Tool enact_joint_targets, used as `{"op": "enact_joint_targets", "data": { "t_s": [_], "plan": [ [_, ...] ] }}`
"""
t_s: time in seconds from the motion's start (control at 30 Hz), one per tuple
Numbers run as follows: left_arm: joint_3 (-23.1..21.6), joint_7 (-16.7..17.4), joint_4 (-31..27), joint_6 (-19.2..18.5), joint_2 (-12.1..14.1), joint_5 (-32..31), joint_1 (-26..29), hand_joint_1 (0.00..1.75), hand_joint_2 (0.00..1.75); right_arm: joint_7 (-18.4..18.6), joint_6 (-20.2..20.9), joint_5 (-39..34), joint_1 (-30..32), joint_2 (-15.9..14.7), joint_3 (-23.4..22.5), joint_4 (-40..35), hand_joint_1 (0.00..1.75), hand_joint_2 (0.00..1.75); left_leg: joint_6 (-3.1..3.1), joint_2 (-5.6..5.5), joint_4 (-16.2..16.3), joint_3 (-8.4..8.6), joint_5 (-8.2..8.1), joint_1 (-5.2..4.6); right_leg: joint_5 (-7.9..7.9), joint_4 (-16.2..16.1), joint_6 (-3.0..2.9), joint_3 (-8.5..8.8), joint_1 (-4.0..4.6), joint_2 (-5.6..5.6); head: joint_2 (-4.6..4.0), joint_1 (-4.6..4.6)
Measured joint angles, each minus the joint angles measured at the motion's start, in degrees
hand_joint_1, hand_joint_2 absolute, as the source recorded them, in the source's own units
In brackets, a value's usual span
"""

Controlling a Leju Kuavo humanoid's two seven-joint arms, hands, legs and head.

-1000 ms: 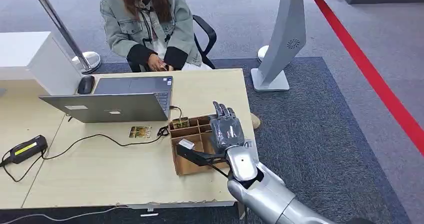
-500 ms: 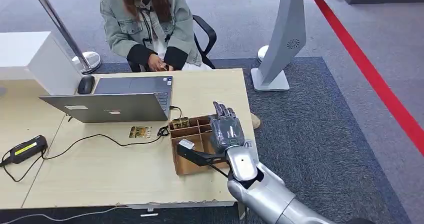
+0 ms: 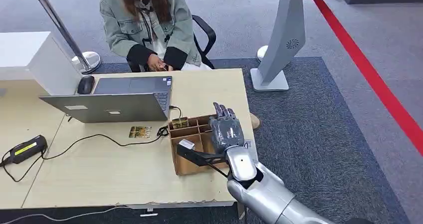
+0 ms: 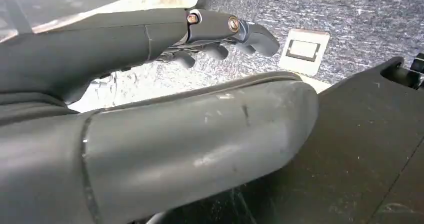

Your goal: Pass the card to the sensor for recognition and then transmit it.

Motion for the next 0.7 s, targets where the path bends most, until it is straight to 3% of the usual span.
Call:
{"op": "enact_joint_targets", "data": {
  "t_s": [0.47,0.57,0.7],
  "plan": [
    [0.35,0.00,0.00,0.44,0.00,-0.15,-0.01,0.00,0.00,0.00,-0.13,-0.26,0.05,0.00,0.00,0.00,1.05,1.75,0.00,0.00,0.00,0.00,0.00,0.00,0.00,0.00,0.00,0.00,0.00,0.00,0.00,0.00],
    [0.37,0.00,0.00,0.70,0.00,-0.35,-0.02,0.00,0.00,0.00,-0.17,-0.28,0.10,0.02,0.02,0.00,1.34,1.75,0.00,0.00,0.00,0.00,0.00,0.00,0.00,0.00,0.00,0.00,0.00,0.00,0.00,0.00],
    [0.37,0.00,0.00,0.83,0.00,-0.55,-0.04,0.00,0.00,0.00,-0.26,-0.31,0.11,0.02,0.02,0.02,1.38,1.75,0.00,0.00,0.00,0.00,0.00,0.00,0.00,0.00,0.00,-0.01,0.00,0.00,0.00,0.00]
  ]
}}
